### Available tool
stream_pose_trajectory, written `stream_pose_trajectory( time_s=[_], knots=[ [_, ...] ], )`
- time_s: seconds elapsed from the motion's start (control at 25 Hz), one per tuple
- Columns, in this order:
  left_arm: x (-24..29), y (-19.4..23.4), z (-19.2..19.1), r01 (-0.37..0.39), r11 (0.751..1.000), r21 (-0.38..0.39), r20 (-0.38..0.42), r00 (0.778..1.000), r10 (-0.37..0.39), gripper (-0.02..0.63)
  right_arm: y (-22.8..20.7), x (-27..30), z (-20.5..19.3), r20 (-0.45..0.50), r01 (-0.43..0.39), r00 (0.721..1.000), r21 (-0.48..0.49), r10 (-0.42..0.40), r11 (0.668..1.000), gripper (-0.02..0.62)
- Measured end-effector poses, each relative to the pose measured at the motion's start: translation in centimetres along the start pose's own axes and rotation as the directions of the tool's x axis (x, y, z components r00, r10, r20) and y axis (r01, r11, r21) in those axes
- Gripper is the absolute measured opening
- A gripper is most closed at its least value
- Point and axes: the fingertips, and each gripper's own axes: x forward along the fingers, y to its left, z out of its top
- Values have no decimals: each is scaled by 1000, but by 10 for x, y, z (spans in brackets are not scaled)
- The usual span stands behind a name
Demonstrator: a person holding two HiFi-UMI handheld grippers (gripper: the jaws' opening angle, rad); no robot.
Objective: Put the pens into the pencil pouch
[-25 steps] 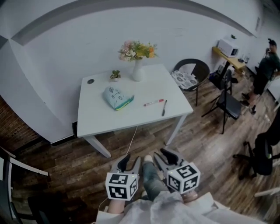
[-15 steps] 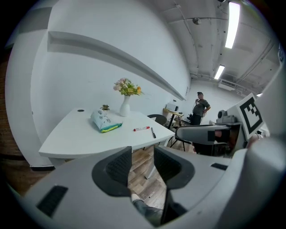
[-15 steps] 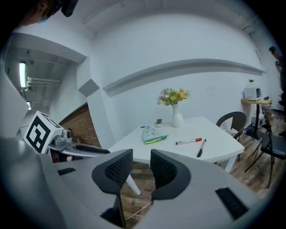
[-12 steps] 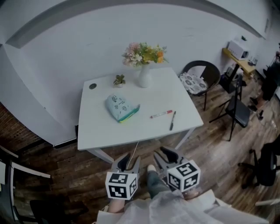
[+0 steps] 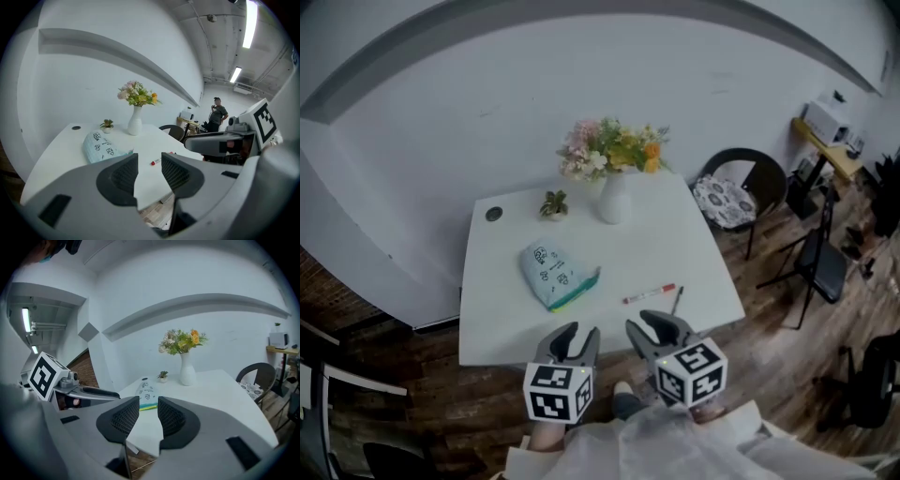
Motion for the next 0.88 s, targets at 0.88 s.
stream_pose_trajectory(
  time_s=[0.88],
  knots=[
    [63,34,28,-74,997,-23,-40,996,74,137,-43,60,19,-55,-98,994,-26,97,995,101]
  ],
)
